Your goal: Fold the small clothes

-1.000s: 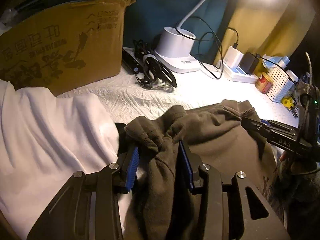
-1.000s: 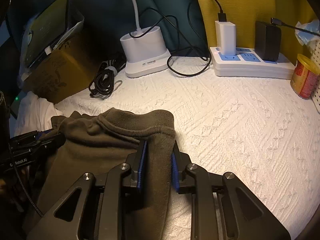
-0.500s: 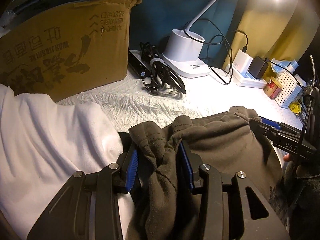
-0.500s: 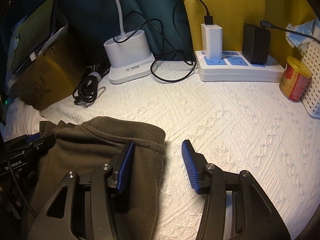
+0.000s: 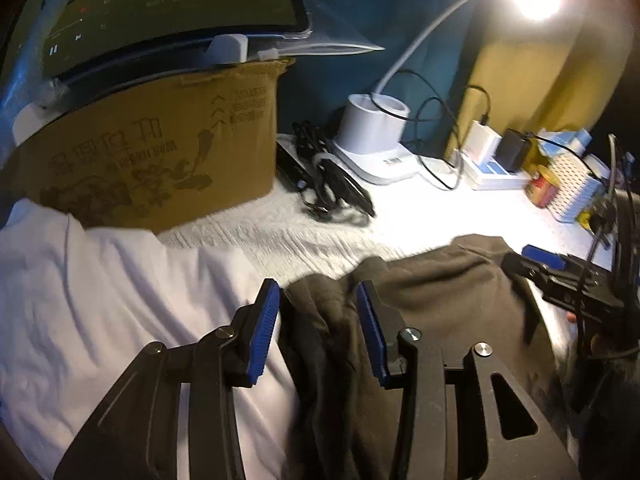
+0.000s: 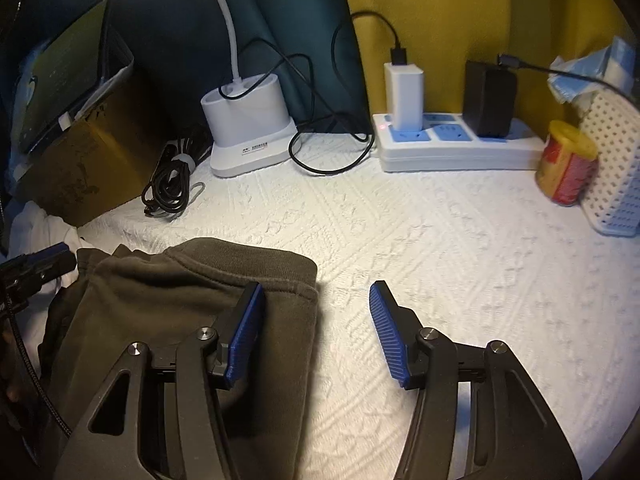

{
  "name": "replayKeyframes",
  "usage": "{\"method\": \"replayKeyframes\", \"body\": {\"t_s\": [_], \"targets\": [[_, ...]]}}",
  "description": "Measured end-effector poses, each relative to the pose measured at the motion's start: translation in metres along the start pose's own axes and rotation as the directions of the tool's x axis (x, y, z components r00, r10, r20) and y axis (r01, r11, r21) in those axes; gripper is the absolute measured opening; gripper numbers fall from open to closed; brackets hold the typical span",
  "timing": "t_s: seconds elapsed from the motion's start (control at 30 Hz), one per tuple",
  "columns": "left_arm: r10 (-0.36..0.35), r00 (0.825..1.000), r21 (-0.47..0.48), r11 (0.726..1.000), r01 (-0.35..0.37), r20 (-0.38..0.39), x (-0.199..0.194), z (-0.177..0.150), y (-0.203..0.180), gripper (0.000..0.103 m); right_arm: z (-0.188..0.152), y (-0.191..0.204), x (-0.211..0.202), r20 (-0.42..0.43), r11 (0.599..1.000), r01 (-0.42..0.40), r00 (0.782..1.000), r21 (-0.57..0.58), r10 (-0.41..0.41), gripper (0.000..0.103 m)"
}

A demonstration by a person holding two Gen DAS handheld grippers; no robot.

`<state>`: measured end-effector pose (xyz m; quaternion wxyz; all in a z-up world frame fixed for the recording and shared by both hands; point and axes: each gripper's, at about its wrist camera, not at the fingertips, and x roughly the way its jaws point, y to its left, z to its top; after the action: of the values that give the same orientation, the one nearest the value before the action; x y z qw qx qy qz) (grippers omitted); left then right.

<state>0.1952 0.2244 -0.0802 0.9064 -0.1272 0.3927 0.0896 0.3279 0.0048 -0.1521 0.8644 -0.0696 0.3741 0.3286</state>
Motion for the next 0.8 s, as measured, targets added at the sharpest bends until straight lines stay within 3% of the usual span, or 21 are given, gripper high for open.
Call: {"method": "replayKeyframes", "body": {"t_s": [0.1, 0.37, 0.8], "targets": [[-0.046, 0.999, 0.003, 0.999, 0.046, -0.029, -0.005, -0.01, -0.005, 0.04, -0.005, -0.001, -0.007, -0.001, 1.0, -0.009, 1.0, -0.008, 0.009, 0.057], [-0.03, 0.994, 0.009, 0.999, 0.031, -0.108, -0.006, -0.042, -0.006, 0.04, -0.035, 0.004, -0.018, -0.054, 0.999, -0.027, 0.998, -0.035, 0.025, 0.057], [0.015, 0.999, -0.007, 1.0, -0.015, -0.05, -0.026, -0.06, 0.002, 0.04, -0.068, -0.001, -0.045, -0.069, 0.999, 0.01, 0.998, -0.049, -0.013, 0.057]]}}
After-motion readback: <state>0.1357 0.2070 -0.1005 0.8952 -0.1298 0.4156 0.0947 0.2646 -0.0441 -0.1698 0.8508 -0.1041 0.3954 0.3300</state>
